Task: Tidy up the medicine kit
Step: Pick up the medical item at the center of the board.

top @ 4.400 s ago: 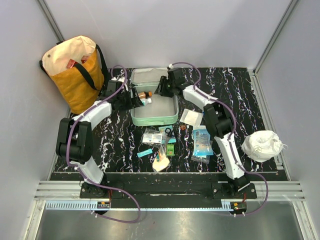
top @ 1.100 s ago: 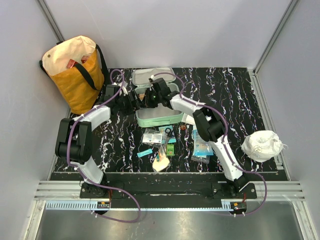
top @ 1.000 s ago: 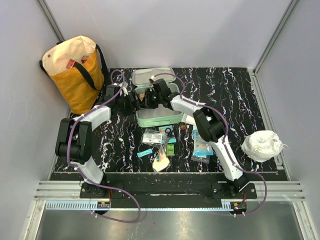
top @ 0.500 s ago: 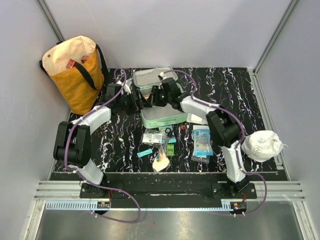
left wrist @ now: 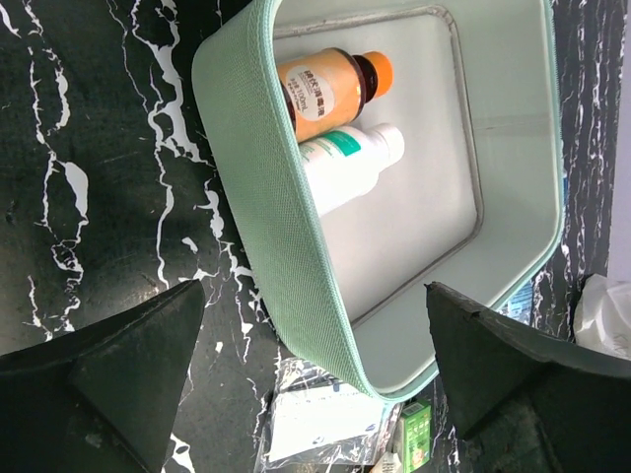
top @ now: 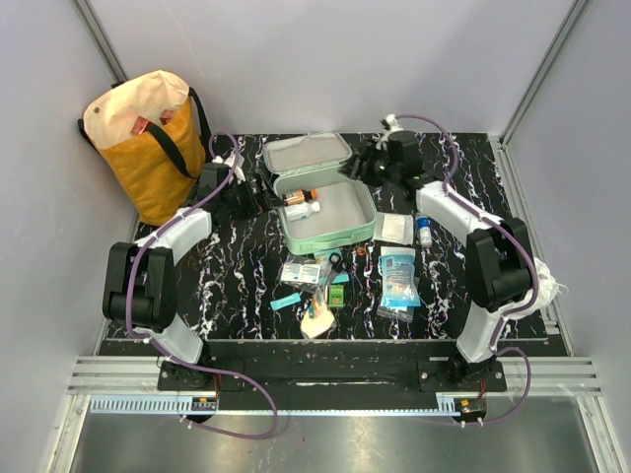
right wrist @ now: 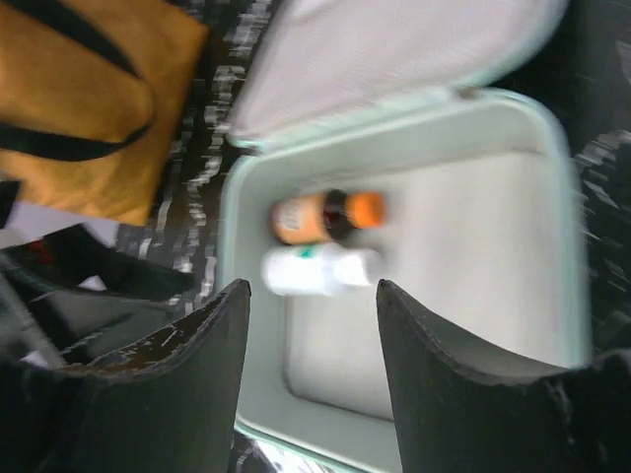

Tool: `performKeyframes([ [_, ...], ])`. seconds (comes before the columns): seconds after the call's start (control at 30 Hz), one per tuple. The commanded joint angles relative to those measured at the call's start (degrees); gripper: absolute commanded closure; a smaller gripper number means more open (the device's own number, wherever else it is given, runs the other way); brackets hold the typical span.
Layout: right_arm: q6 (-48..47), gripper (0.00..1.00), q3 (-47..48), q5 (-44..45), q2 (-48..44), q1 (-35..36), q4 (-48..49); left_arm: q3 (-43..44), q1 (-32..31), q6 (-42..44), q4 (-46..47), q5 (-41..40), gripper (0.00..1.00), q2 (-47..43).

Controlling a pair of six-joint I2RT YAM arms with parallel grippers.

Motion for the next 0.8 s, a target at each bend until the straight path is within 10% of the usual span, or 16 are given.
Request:
performKeyframes([
  [0.0,-0.76,0.40,-5.13,6.08,-5.70,-10.74,-9.38,2.63,-0.03,2.66,-1.29,-0.24,0.01,-1.03],
  [0.77,-10.95,0.36,-6.63,24.03,1.93,-18.85,-33.04,8.08,-0.12,12.42,-14.03,-4.02,0.01,-4.55],
])
